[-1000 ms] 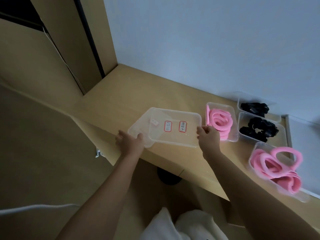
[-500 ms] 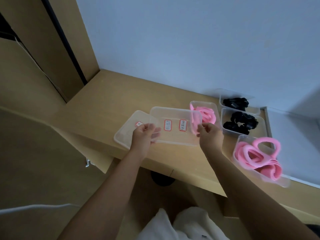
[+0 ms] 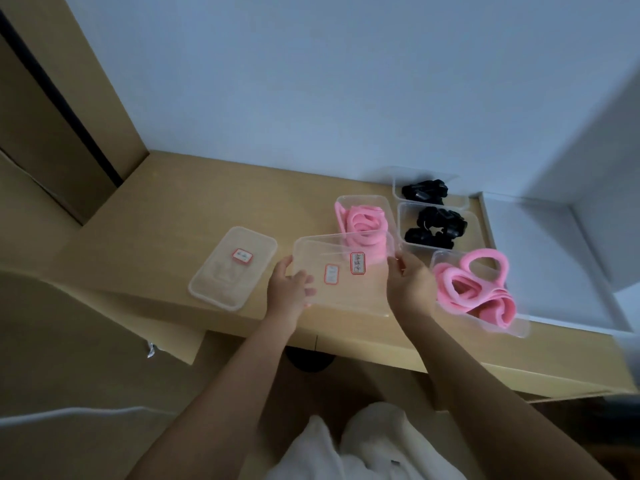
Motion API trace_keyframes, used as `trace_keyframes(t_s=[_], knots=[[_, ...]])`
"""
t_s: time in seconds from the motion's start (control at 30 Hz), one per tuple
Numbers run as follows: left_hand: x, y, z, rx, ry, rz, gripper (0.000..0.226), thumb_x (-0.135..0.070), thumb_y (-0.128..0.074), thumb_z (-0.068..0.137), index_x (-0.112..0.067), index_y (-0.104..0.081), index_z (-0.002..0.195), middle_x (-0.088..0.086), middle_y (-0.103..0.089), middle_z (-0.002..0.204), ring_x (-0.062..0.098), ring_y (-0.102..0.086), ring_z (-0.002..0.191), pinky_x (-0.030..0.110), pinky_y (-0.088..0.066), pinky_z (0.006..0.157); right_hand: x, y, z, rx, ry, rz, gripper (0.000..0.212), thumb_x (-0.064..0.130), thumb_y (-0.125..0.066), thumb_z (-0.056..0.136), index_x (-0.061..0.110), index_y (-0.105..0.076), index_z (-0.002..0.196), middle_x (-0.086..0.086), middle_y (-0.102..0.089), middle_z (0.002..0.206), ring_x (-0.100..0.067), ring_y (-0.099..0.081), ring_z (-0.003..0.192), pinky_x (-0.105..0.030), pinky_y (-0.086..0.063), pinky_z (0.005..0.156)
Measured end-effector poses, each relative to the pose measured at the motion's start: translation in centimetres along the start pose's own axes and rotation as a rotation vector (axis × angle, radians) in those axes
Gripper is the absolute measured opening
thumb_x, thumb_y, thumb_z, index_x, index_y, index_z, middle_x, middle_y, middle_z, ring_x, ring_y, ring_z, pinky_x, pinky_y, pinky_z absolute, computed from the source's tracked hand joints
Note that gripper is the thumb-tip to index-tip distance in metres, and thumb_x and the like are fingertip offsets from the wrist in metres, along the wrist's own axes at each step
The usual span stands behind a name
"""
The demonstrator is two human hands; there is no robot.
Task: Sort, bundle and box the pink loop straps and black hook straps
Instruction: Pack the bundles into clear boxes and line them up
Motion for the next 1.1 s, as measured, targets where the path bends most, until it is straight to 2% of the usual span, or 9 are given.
trace_keyframes(t_s=[0.1, 0.2, 0.27, 0.5, 0.7, 0.77, 0.9, 1.0, 1.1], knots=[[1.5, -0.1, 0.2, 0.025, 0.041, 0.064, 0.042, -0.013, -0.046, 0.094, -0.026, -0.043, 0.134, 0.007, -0.061, 0.101, 0.017, -0.059, 0.074, 0.024, -0.045, 0.056, -1.5, -0.1, -0.9, 0.035, -0.176, 0.127, 0.019, 0.008, -0.048, 0.094, -0.003, -0.059, 0.083, -0.016, -0.058, 0.073, -0.026, -0.053, 0.067, -0.032, -0.04, 0.061], [2.6, -0.4, 0.4, 0.026, 0.043, 0.211, 0.048, -0.02, -0.047, 0.091, -0.018, -0.041, 0.139, 0.011, -0.055, 0.128, 0.027, -0.057, 0.111, 0.043, -0.049, 0.093, -3.2, 0.1, -1.5, 0.049, -0.324, 0.209, 0.017, 0.011, -0.047, 0.095, 0.003, -0.058, 0.085, -0.013, -0.06, 0.076, -0.033, -0.061, 0.075, -0.036, -0.048, 0.067], [3.2, -0.7, 0.4, 0.019, 0.053, 0.265, 0.05, -0.019, -0.047, 0.09, -0.011, -0.041, 0.139, 0.012, -0.053, 0.131, 0.032, -0.054, 0.117, 0.047, -0.045, 0.1, -3.9, 0.6, -1.8, 0.046, -0.384, 0.255, 0.016, 0.01, -0.046, 0.096, 0.002, -0.058, 0.089, -0.006, -0.057, 0.071, -0.028, -0.059, 0.071, -0.031, -0.047, 0.061], [5.0, -1.3, 0.3, -0.059, 0.139, 0.092, 0.025, 0.004, -0.053, 0.087, -0.003, -0.062, 0.109, 0.005, -0.062, 0.088, 0.024, -0.059, 0.086, 0.032, -0.05, 0.078, -6.0, 2.8, -2.4, -0.056, -0.48, 0.306, 0.013, 0.006, -0.045, 0.096, 0.005, -0.056, 0.09, -0.008, -0.059, 0.08, -0.018, -0.056, 0.066, -0.02, -0.043, 0.056], [3.9, -0.6, -0.8, -0.286, 0.066, 0.09, 0.025, -0.005, -0.048, 0.091, -0.006, -0.06, 0.113, 0.007, -0.061, 0.109, 0.024, -0.058, 0.099, 0.033, -0.049, 0.086, -7.6, 4.0, -1.7, -0.103, -0.511, 0.28, 0.018, 0.008, -0.044, 0.097, 0.004, -0.06, 0.105, -0.013, -0.064, 0.088, -0.013, -0.055, 0.06, -0.02, -0.035, 0.051], [3.5, -1.3, -1.0, -0.246, 0.036, 0.223, 0.029, -0.008, -0.049, 0.089, -0.008, -0.059, 0.116, 0.008, -0.058, 0.118, 0.023, -0.054, 0.104, 0.031, -0.044, 0.084, -7.8, 4.2, -1.4, -0.096, -0.512, 0.283, 0.017, 0.009, -0.046, 0.096, 0.003, -0.06, 0.104, -0.013, -0.064, 0.087, -0.019, -0.059, 0.066, -0.021, -0.038, 0.053], [2.2, -3.0, -2.5, -0.213, -0.217, 0.526, 0.034, -0.011, -0.052, 0.089, -0.012, -0.054, 0.123, 0.01, -0.045, 0.131, 0.026, -0.033, 0.128, 0.038, -0.033, 0.103, -8.5, 5.6, -0.3, -0.101, -0.522, 0.299, 0.015, 0.01, -0.048, 0.096, 0.004, -0.062, 0.095, -0.011, -0.064, 0.086, -0.023, -0.061, 0.072, -0.019, -0.04, 0.053], [0.2, -6.8, -4.2, -0.052, -0.432, 0.498, 0.027, -0.015, -0.049, 0.093, -0.01, -0.055, 0.118, 0.003, -0.05, 0.117, 0.02, -0.041, 0.118, 0.029, -0.033, 0.099, -9.7, 7.8, 0.7, -0.138, -0.517, 0.283, 0.019, 0.009, -0.047, 0.096, 0.004, -0.065, 0.096, -0.009, -0.066, 0.082, -0.022, -0.062, 0.068, -0.023, -0.046, 0.055], [-1.1, -12.0, -5.6, 0.166, -0.438, 0.399, 0.024, -0.021, -0.04, 0.099, -0.011, -0.055, 0.115, 0.001, -0.055, 0.105, 0.011, -0.051, 0.096, 0.024, -0.038, 0.084, -11.9, 10.6, 1.5, -0.189, -0.54, 0.259, 0.018, 0.01, -0.048, 0.095, 0.008, -0.064, 0.089, -0.008, -0.066, 0.082, -0.026, -0.066, 0.076, -0.041, -0.057, 0.071]])
Point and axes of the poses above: each hand's wrist, its own z-axis towards the middle knuckle, its own y-axis out of the back of the hand, x = y × z, the point moved 5 cm from there along z, towards the middle knuckle
